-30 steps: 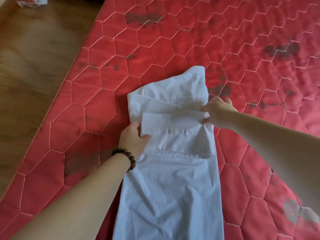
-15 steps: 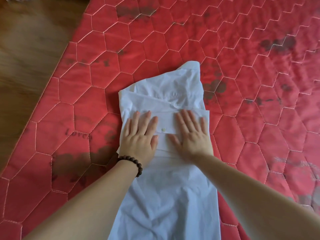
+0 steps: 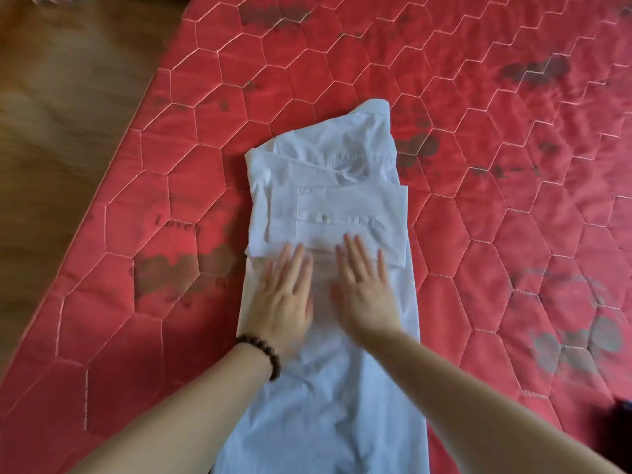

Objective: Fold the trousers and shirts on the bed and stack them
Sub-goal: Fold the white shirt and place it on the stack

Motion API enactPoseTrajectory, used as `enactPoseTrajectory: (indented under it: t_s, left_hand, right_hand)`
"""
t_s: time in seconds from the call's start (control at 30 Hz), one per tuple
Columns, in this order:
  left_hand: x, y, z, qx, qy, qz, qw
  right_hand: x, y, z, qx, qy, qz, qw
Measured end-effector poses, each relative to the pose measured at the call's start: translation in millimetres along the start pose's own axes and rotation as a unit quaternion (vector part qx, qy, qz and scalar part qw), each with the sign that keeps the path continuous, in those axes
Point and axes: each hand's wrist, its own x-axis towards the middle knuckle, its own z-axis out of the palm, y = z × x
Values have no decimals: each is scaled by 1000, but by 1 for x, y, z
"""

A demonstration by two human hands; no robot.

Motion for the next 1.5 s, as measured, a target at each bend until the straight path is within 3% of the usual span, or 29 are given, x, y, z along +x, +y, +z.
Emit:
enactPoseTrajectory:
  t_s: [0.1, 0.3, 0.47, 0.77, 0.93, 1.07, 1.2, 1.4, 1.5]
  left_hand:
    - [-66, -1, 13, 36, -72, 28, 996]
    - [-107, -15, 6, 60, -46, -112, 991]
    - [-130, 32, 25, 61, -91, 32, 994]
    - [-222, -27, 20, 70, -87, 12, 994]
    - [-245, 8, 21, 55, -120, 70, 989]
    - [-280, -18, 14, 84, -166, 129, 974]
    - [-286, -46, -9, 86, -183, 206, 957]
    - [-239, -62, -32, 125, -131, 154, 971]
    - [-215, -51, -28, 120, -138, 189, 965]
  right_hand:
    - [-60, -15, 14, -13, -84, -30, 996]
    - [-121, 25, 2, -84, -73, 165, 980]
    - [-146, -53, 18, -11, -83, 27, 996]
    - [-245, -1, 10, -63, -88, 160, 981]
    - [-258, -66, 29, -27, -129, -17, 991]
    - [-291, -37, 23, -60, -177, -6, 982]
    - [-311, 5, -10, -84, -228, -50, 969]
    - [-290, 47, -45, -127, -198, -24, 972]
    - [-272, 39, -39, -135, -205, -111, 963]
